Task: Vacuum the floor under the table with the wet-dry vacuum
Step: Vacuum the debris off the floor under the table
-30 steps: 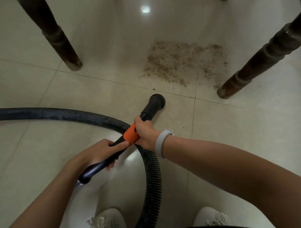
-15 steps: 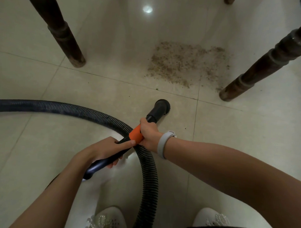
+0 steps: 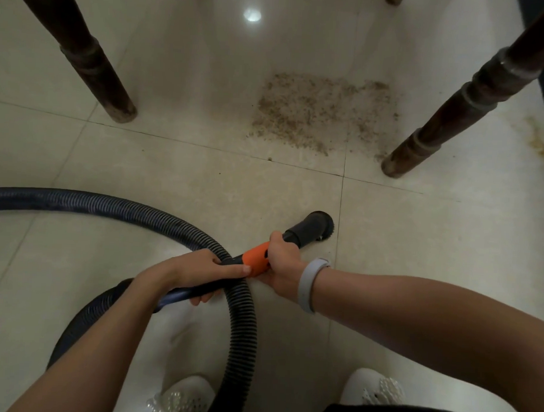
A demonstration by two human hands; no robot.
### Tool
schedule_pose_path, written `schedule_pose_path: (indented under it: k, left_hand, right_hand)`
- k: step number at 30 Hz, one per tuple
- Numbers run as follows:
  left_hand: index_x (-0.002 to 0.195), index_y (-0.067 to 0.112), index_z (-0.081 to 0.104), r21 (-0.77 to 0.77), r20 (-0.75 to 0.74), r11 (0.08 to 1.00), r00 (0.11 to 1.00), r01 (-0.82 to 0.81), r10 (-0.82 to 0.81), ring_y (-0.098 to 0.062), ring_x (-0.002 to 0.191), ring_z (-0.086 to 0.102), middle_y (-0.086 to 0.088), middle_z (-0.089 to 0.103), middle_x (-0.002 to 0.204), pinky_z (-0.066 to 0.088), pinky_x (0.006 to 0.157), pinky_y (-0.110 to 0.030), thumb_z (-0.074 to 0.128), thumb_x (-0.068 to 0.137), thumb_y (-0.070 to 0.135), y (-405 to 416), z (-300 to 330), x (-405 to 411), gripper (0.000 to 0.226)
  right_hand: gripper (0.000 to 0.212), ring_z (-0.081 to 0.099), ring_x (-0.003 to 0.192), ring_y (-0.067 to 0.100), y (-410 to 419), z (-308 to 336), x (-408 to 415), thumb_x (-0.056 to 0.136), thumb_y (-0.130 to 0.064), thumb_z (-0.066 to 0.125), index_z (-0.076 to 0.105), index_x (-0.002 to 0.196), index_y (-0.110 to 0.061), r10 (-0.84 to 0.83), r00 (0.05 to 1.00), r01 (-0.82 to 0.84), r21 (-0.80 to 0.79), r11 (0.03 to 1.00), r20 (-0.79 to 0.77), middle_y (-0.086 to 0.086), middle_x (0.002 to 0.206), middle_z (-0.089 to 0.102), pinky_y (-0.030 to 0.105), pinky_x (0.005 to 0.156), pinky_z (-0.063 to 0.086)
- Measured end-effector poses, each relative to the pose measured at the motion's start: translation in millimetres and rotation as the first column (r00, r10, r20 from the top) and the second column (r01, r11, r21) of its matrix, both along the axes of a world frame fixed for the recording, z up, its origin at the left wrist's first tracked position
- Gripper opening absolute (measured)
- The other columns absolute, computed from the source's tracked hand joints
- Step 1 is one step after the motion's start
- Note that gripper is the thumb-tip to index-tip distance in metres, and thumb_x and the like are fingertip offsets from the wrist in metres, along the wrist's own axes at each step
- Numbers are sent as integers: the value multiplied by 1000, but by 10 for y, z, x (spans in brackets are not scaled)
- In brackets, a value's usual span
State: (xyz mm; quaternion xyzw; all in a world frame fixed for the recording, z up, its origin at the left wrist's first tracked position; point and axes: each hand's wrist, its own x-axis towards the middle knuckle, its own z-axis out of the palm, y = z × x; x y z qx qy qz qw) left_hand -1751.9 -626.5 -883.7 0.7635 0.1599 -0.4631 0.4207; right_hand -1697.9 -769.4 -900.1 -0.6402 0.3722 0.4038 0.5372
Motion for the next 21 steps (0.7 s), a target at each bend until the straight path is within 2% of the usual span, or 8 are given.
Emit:
schedule_pose_path:
  k: [3,6,10,13,15,17,19,21]
  left_hand:
    - [61,11,59,47,61,997,997,-53,50,-16,45,57,-5,61,53,49,56,-23,53,78,65,6,-20,-18,57]
    - [61,11,60,97,161,977,972,-190,173,-14,43,56,-2,61,48,48,54,-24,55,78,64,94,-10,-78,56]
    - [65,9,60,198,275,898,902,-392,333,-15,43,55,-2,59,47,45,54,-26,52,76,68,317,-8,-192,61]
    - [68,8,61,264,263,846,879,-463,399,-16,44,55,-3,61,49,48,57,-26,49,79,68,511,-18,-259,62]
    - [72,7,62,277,233,813,857,-512,460,-17,46,55,-4,61,52,48,57,-27,50,79,67,632,-26,-348,62]
    - [73,6,62,278,215,783,830,-557,515,-17,46,55,-5,61,54,48,55,-26,53,80,65,718,-38,-473,60]
    - [71,6,61,275,202,762,810,-587,551,-17,45,55,-5,60,52,47,52,-25,54,81,61,750,-50,-586,57]
    - [69,7,59,278,191,753,802,-597,565,-16,44,54,-4,59,51,46,51,-24,54,83,59,758,-72,-645,54]
  right_hand:
    - [27,52,87,27,40,7,59,101,-33,34,41,106,-7,40,999,-40,-11,999,15,6,80,45,46,88,52]
    - [22,55,92,29,234,25,201,99,-29,41,42,104,-7,93,993,-97,56,994,71,9,84,51,49,90,51]
    - [27,53,112,33,719,90,336,98,-28,44,41,117,-8,206,974,-221,180,958,97,14,113,49,46,92,49]
    - [38,52,115,35,1057,107,318,98,-29,46,40,127,-7,248,966,-259,224,939,76,16,126,50,45,83,51]
    - [32,55,104,32,1242,96,254,97,-31,48,42,118,-8,293,954,-301,237,924,68,16,118,52,44,80,53]
    - [27,57,102,32,1394,87,159,96,-33,48,42,109,-9,353,934,-357,227,906,61,16,117,55,46,87,52]
    - [26,55,112,36,1499,46,73,96,-33,47,41,105,-9,409,911,-410,207,888,50,18,125,54,51,96,47]
    - [24,53,116,37,1536,47,21,97,-32,48,40,102,-9,422,906,-419,197,886,33,18,128,52,51,99,45]
